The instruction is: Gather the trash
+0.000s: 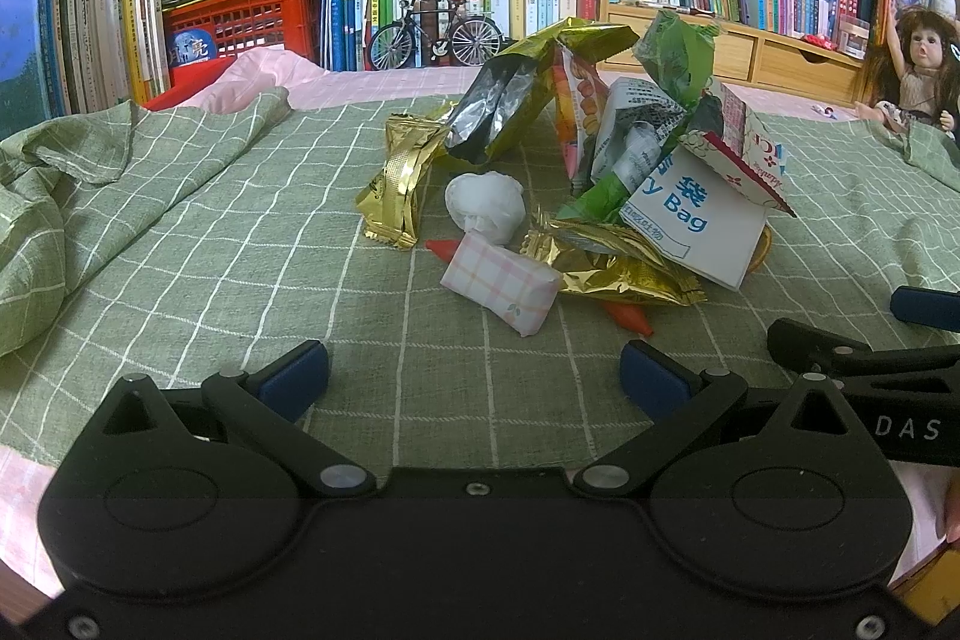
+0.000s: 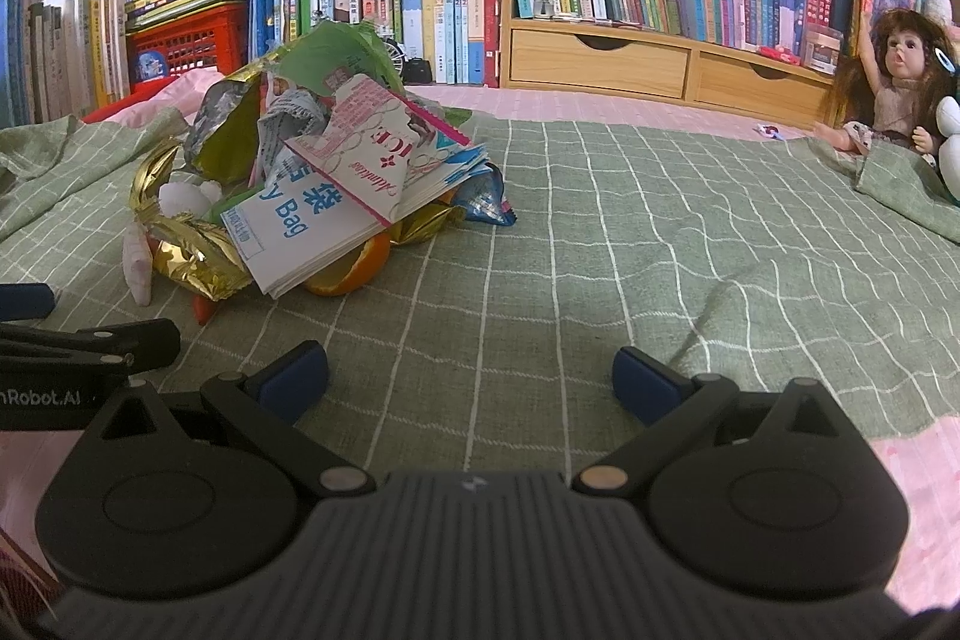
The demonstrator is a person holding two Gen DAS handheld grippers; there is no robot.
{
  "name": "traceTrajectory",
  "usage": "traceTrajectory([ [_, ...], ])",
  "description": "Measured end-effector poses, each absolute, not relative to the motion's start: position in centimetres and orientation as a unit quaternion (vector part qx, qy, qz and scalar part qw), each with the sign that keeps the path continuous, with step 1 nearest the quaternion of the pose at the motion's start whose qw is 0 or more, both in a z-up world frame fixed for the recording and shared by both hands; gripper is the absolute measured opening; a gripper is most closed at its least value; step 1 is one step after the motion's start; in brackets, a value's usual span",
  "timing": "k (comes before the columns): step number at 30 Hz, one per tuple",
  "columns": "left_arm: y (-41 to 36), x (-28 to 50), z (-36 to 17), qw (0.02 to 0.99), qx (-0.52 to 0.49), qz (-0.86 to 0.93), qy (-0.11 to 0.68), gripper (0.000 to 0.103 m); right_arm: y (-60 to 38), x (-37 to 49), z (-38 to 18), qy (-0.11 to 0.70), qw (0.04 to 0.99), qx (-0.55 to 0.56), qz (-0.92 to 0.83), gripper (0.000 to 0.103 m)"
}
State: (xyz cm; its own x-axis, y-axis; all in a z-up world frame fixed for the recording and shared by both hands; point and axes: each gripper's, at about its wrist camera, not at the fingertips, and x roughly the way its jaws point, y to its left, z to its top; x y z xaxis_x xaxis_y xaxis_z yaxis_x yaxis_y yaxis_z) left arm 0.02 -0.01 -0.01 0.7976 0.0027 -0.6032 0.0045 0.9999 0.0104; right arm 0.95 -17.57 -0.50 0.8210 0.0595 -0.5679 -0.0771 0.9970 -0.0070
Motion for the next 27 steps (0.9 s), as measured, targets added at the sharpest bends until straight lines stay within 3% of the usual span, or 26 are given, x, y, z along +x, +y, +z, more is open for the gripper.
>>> traceTrajectory([
  [24, 0.2, 0.7, 0.3, 0.946, -0.003, 0.011, 0.323, 0.103, -18.3, 1.2, -0.1, 0.305, 0.951, -0.013, 0.055, 0.103],
  [27, 0.7, 0.5, 1.0, 0.949, -0.009, -0.004, 0.314, 0.099, -18.9, 1.0, 0.6, 0.294, 0.954, -0.007, 0.063, 0.103],
])
